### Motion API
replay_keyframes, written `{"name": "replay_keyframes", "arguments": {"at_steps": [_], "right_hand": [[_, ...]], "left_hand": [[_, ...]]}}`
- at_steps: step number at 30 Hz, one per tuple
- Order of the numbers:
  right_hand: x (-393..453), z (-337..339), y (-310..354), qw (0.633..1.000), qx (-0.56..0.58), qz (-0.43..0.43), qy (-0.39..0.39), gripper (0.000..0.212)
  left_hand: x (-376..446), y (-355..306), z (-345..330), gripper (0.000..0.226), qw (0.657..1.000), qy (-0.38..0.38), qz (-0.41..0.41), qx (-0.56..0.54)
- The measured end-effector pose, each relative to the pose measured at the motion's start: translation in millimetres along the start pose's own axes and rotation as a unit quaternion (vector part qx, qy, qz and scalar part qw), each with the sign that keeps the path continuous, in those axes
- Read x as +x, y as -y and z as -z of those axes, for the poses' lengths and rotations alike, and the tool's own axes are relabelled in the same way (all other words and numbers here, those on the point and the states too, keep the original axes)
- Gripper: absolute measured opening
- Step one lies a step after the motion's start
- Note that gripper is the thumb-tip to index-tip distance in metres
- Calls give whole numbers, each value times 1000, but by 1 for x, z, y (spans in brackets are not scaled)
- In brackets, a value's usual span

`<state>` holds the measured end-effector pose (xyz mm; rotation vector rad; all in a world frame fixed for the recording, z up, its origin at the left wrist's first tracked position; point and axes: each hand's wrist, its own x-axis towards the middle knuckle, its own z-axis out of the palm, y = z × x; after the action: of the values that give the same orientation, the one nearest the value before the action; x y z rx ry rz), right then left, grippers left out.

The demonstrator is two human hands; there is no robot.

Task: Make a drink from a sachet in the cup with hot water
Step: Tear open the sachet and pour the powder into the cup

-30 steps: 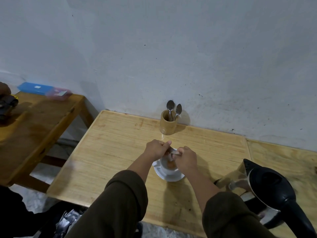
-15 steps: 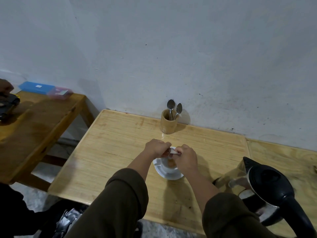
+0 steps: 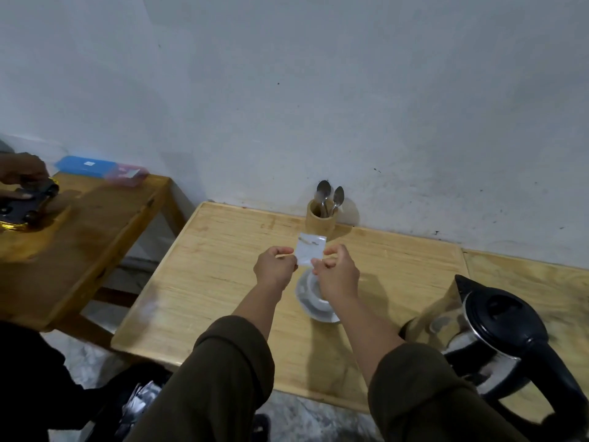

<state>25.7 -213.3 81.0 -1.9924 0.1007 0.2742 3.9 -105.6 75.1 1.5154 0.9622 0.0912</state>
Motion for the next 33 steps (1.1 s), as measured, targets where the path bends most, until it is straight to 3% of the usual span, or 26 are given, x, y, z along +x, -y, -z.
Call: {"name": "replay_keyframes", "arguments": {"at_steps": [3,8,18,25,33], "right_hand": [[-5,-25,1,998,-62,-3,-3,7],[-10,-67,7,990,-138,-23,20,21],[3,-140,-42,952,-300,-33,49,31],[8,-151,-66,947,-317,-43,25,29],[-1,-151,-60,930,-367,13,16,26]], "left_hand": [[5,6,14,18,996,-11,-56,69],[34,27,39,28,980,-19,-114,161],[90,83,59,24,970,49,-88,222],[96,98,56,25,957,73,-88,268],[95,98,62,25,935,67,-128,325]]}}
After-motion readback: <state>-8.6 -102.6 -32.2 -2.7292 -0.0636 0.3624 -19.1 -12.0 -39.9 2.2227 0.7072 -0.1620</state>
